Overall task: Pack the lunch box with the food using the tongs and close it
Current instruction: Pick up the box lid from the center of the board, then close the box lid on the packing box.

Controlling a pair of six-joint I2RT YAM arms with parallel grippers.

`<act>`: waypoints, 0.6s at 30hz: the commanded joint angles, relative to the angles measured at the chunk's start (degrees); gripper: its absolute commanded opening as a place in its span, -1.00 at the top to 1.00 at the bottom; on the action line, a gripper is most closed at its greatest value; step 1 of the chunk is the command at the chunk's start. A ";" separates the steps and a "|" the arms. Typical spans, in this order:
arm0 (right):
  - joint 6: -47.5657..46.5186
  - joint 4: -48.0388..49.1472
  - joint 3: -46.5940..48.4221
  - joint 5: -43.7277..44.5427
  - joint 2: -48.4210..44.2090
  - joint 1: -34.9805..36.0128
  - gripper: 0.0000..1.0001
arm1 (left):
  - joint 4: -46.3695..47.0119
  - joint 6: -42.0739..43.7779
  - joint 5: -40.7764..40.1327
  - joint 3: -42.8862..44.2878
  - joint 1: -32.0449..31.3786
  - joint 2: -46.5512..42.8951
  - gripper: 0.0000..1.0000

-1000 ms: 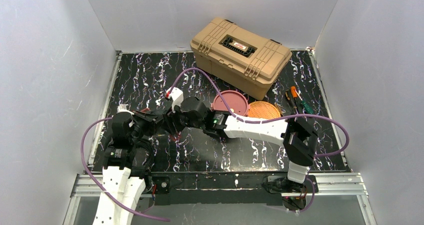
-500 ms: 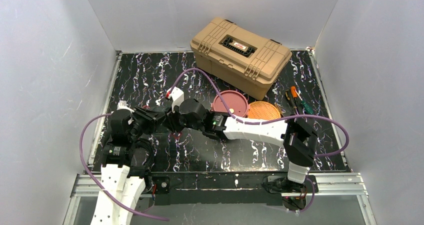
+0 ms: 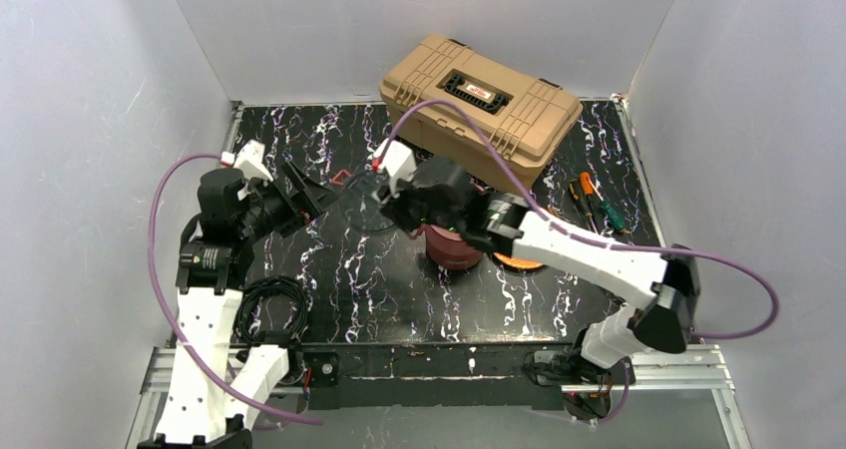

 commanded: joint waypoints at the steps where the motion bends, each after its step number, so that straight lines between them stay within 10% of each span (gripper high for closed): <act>1: -11.71 -7.32 -0.71 -13.98 -8.04 -6.95 0.97 | -1.31 12.14 12.60 3.31 -0.02 4.34 -0.55; 18: -24.32 -20.37 -5.78 -33.80 -14.99 -32.02 0.97 | 8.43 16.64 34.75 5.81 -3.08 22.67 -0.52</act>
